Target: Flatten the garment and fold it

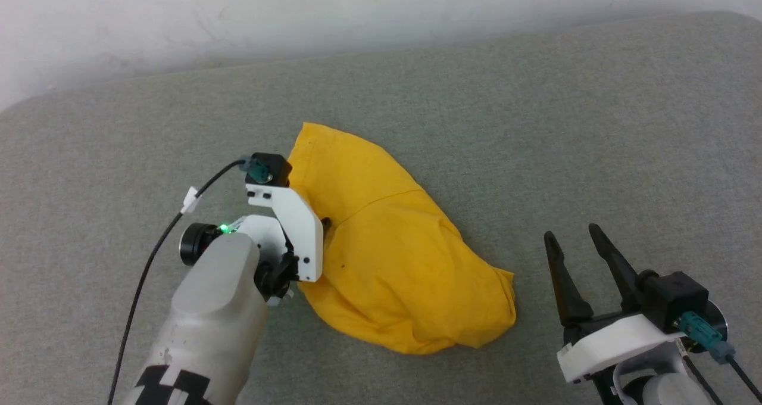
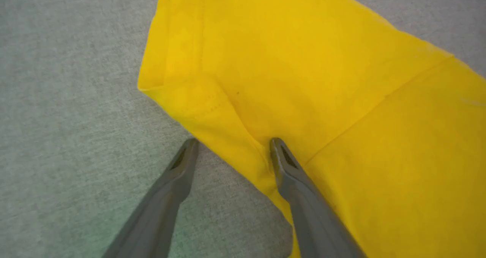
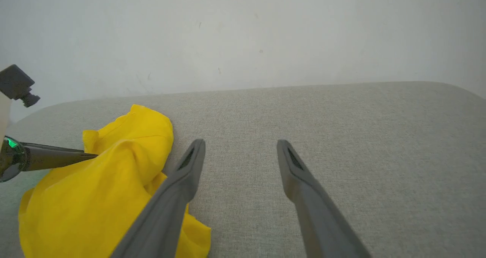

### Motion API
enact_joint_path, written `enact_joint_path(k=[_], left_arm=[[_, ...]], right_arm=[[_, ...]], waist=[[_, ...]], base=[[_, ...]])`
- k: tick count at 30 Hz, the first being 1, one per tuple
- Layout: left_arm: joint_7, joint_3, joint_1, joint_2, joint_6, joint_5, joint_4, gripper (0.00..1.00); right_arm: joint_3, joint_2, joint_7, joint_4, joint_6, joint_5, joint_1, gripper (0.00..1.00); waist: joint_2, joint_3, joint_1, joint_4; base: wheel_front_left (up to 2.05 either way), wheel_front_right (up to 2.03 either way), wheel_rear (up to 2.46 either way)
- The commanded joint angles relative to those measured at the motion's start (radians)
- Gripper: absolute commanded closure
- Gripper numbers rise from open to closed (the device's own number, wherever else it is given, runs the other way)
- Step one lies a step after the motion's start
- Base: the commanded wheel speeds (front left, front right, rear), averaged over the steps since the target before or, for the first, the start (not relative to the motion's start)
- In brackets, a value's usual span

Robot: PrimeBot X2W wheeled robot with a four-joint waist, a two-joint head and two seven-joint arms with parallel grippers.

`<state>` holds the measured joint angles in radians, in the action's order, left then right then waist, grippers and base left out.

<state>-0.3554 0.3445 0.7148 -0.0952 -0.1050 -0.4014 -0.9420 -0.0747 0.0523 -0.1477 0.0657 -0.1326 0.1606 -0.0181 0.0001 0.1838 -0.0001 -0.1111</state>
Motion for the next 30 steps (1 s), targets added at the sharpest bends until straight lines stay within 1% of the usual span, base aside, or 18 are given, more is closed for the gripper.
enact_joint_path(k=[1,2,3,5,8,11,14,16,18,20,22,26,28,30], left_arm=[[-0.023,0.016,-0.019,0.018,-0.013,-0.016,-0.036,0.65],[-0.028,0.026,-0.016,0.022,-0.016,-0.023,-0.047,1.0],[-0.025,0.036,-0.015,0.026,-0.019,-0.028,-0.053,1.0],[0.023,0.049,-0.006,0.029,-0.022,-0.03,-0.047,1.0],[0.13,0.051,0.008,0.019,-0.023,-0.023,-0.017,1.0],[0.244,0.018,0.003,-0.004,-0.014,-0.037,0.048,1.0],[0.314,-0.014,-0.034,-0.038,0.01,-0.047,0.154,1.0],[0.337,-0.032,-0.094,-0.072,0.044,-0.045,0.25,1.0],[0.331,-0.052,-0.188,-0.109,0.083,-0.049,0.362,1.0],[0.307,-0.078,-0.311,-0.143,0.137,-0.057,0.484,1.0],[0.269,-0.111,-0.457,-0.167,0.201,-0.075,0.603,1.0],[0.188,-0.175,-0.751,-0.183,0.324,-0.125,0.794,1.0],[0.162,-0.197,-0.859,-0.188,0.363,-0.143,0.85,1.0],[0.134,-0.206,-0.928,-0.181,0.38,-0.167,0.888,1.0]], right_arm=[[-0.001,-0.002,-0.007,0.004,0.002,0.008,-0.016,0.0],[0.0,-0.002,-0.008,0.006,0.002,0.007,-0.017,0.0],[0.0,-0.002,-0.008,0.009,0.002,0.007,-0.017,0.0],[0.003,-0.002,-0.008,0.013,0.002,0.009,-0.016,0.0],[0.01,-0.002,-0.01,0.015,0.002,0.011,-0.007,0.0],[0.016,-0.002,-0.009,0.02,0.002,0.012,0.007,0.0],[0.032,-0.002,-0.01,0.021,0.002,0.015,0.02,0.0],[0.034,-0.002,-0.014,0.023,0.002,0.019,0.026,0.0],[0.033,-0.002,-0.016,0.024,0.002,0.024,0.031,0.0],[0.034,-0.002,-0.019,0.024,0.002,0.026,0.037,0.0],[0.034,-0.002,-0.02,0.027,0.002,0.027,0.041,0.0],[0.038,-0.002,-0.022,0.029,0.002,0.026,0.054,0.0],[0.048,-0.002,-0.021,0.028,0.002,0.026,0.064,0.0],[0.06,-0.002,-0.02,0.026,0.002,0.025,0.072,0.0]], waist=[[-0.0001,0.001,0.0001,-0.002],[-0.0001,-0.001,0.0001,-0.002],[-0.0001,-0.004,0.0001,-0.001],[-0.0001,-0.011,0.0001,0.003],[-0.0001,-0.027,0.0001,0.018],[-0.0001,-0.048,0.0001,0.037],[-0.0001,-0.059,0.0001,0.064],[-0.0001,-0.069,0.0001,0.079],[-0.0001,-0.078,0.0001,0.089],[-0.0001,-0.086,0.0001,0.096],[-0.0001,-0.094,0.0001,0.099],[-0.0001,-0.109,0.0001,0.107],[-0.0001,-0.116,0.0001,0.117],[-0.0001,-0.122,0.0001,0.129]], base=[[0.0,0.0,0.0],[0.0,0.0,0.0],[0.0,0.0,0.0],[0.0,0.0,0.0],[0.0,0.0,0.0],[0.0,0.0,0.0],[0.0,0.0,0.0],[0.0,0.0,0.0],[0.0,0.0,0.0],[0.0,0.0,0.0],[0.0,0.0,0.0],[0.0,0.0,0.0],[0.0,0.0,0.0],[0.0,0.0,0.0]])
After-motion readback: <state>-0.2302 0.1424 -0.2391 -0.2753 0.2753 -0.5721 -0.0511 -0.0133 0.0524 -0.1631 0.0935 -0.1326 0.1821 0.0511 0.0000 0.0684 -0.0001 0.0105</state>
